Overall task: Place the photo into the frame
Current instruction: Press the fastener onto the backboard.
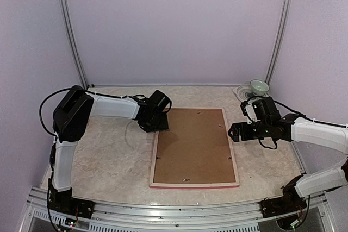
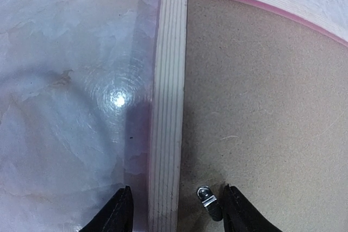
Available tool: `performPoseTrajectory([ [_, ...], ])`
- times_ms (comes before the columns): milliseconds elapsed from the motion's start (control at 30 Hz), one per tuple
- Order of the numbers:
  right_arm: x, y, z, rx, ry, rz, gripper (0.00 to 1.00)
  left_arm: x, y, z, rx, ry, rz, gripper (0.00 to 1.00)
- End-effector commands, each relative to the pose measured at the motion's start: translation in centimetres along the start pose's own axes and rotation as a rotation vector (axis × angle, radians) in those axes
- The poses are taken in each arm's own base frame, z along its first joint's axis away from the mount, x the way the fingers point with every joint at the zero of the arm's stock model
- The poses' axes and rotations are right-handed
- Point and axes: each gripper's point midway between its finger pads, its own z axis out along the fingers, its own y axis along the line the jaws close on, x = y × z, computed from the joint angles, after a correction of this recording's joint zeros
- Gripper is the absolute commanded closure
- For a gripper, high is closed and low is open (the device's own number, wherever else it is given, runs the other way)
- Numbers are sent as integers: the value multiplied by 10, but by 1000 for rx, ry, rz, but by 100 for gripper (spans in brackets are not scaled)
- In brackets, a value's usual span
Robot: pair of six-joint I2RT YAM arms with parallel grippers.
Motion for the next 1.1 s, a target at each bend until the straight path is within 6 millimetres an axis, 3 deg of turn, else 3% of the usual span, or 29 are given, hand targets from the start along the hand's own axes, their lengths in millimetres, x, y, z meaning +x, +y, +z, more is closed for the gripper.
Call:
performPoseTrajectory([
  [0,0,-2,1,2,-9,-3,2,12,11,-1,-25,35,1,46],
  [367,1,-2,1,1,-8,-3,2,7,13,-10,-16,15,-11,63],
  [1067,0,-2,1,3,-11,-3,2,-11,4,-31,21,-33,-9,58],
])
